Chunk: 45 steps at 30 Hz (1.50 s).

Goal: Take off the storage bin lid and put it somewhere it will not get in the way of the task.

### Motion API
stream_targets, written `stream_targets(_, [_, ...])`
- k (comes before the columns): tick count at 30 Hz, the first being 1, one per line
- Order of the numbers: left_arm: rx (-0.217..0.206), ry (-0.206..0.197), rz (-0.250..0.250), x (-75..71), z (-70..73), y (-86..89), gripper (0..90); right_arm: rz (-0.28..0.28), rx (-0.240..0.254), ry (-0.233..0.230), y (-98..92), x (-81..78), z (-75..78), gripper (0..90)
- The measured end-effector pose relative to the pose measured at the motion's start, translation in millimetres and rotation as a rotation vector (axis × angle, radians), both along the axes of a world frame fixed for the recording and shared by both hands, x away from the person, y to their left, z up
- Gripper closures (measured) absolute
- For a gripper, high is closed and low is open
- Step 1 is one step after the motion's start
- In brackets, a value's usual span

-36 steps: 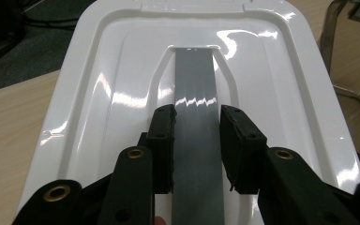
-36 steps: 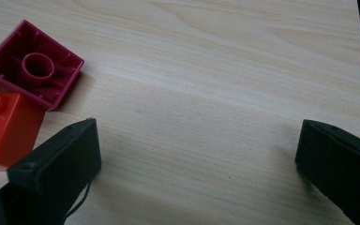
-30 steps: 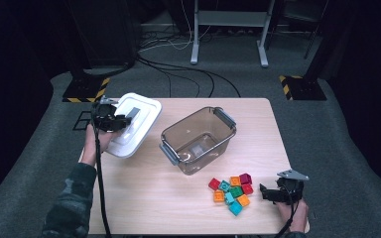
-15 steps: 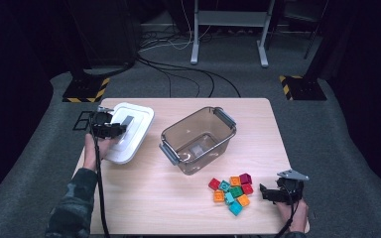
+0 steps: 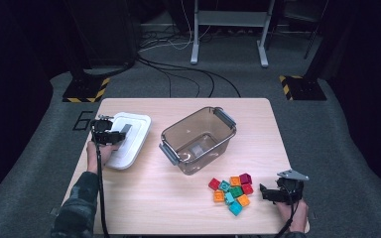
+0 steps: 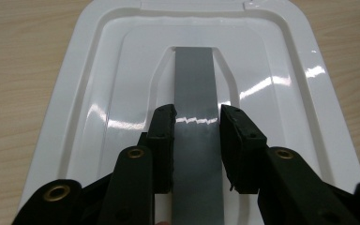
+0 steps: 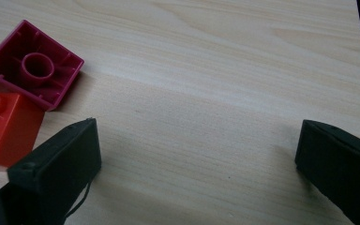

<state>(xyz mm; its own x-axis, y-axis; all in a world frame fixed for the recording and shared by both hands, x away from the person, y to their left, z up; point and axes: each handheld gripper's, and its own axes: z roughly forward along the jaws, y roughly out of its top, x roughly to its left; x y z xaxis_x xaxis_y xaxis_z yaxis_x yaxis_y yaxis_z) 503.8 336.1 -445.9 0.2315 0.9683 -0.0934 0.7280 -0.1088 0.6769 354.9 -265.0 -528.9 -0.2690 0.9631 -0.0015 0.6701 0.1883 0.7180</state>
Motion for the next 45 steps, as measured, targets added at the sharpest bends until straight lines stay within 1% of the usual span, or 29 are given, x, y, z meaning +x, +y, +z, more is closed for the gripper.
stream_targets(1, [0.002, 0.002, 0.004, 0.0, -1.9, 0.1, 66.4, 0.001, 0.0, 0.0, 0.0, 0.0, 0.0, 0.0])
stream_targets(3, [0.007, -0.008, 0.008, -0.6, -5.4, -0.2, 66.3, 0.001, 0.0, 0.0, 0.0, 0.0, 0.0, 0.0])
stream_targets(4, [0.014, -0.003, 0.01, -0.8, -7.0, -0.3, 66.4, 0.0, 0.0, 0.0, 0.0, 0.0, 0.0, 0.0])
stream_targets(5, [0.009, 0.003, 0.008, -1.0, -9.8, -0.1, 66.4, 0.001, 0.0, 0.0, 0.0, 0.0, 0.0, 0.0])
stream_targets(9, [-0.004, 0.005, 0.016, -1.5, -20.3, 1.6, 66.4, 0.001, -0.001, 0.0, 0.0, 0.0, 0.0, 0.0])
stream_targets(11, [-0.003, 0.014, 0.019, -1.4, -24.9, 2.5, 66.3, 0.001, -0.001, 0.0, 0.0, 0.0, 0.0, 0.0])
stream_targets(13, [-0.005, 0.024, 0.012, -1.5, -30.8, 3.4, 66.4, 0.001, -0.001, -0.001, 0.0, 0.0, 0.0, 0.0])
stream_targets(14, [-0.013, 0.029, 0.014, -1.5, -34.0, 4.3, 66.3, 0.001, -0.001, 0.0, 0.0, 0.0, 0.0, 0.0])
stream_targets(18, [-0.019, 0.032, 0.018, -1.3, -40.0, 6.8, 66.3, 0.002, -0.001, -0.001, 0.0, -0.1, 0.0, 0.0])
stream_targets(20, [-0.006, 0.023, 0.014, -2.2, -42.6, 6.3, 66.4, 0.001, -0.001, -0.001, 0.0, -0.1, 0.0, 0.0])
stream_targets(22, [-0.005, 0.032, 0.011, -2.9, -45.8, 5.8, 66.3, 0.002, -0.002, 0.0, -0.1, -0.1, 0.0, 0.0])
stream_targets(23, [-0.005, 0.027, 0.008, -3.3, -48.3, 5.7, 66.3, 0.001, -0.001, 0.0, 0.0, -0.1, 0.0, 0.0])
stream_targets(25, [-0.004, 0.032, 0.012, -3.4, -52.9, 5.4, 66.3, 0.001, -0.001, -0.001, 0.0, -0.1, 0.0, 0.0])
stream_targets(26, [-0.005, 0.037, 0.007, -3.6, -54.1, 5.7, 66.3, 0.003, -0.002, -0.001, -0.1, -0.1, 0.0, 0.0])
stream_targets(28, [-0.008, 0.03, 0.012, -3.3, -54.1, 5.9, 66.3, 0.003, -0.002, -0.001, 0.0, -0.2, 0.0, 0.0])
stream_targets(31, [0.001, 0.031, 0.004, -2.9, -54.0, 5.2, 66.2, 0.004, -0.004, -0.002, 0.0, -0.2, 0.1, 0.0])
stream_targets(34, [-0.017, 0.025, 0.002, -3.8, -54.8, 6.7, 65.7, 0.003, -0.003, -0.002, 0.2, -0.2, 0.0, 0.0])
stream_targets(38, [-0.04, 0.028, -0.007, -5.6, -53.3, 8.2, 60.0, -0.002, 0.0, 0.0, 0.8, 0.1, 0.0, 0.0])
stream_targets(40, [-0.039, 0.039, -0.006, -6.5, -51.5, 7.1, 52.0, -0.003, 0.001, 0.0, 0.9, 0.1, 0.0, 0.0])
stream_targets(42, [-0.035, 0.048, -0.016, -8.1, -49.4, 6.1, 43.2, -0.004, 0.001, -0.001, 1.2, -0.1, 0.0, 0.0])
stream_targets(45, [-0.031, 0.045, -0.026, -12.1, -44.7, 3.7, 34.8, 0.009, 0.003, 0.001, 1.6, -1.7, -0.1, 0.0])
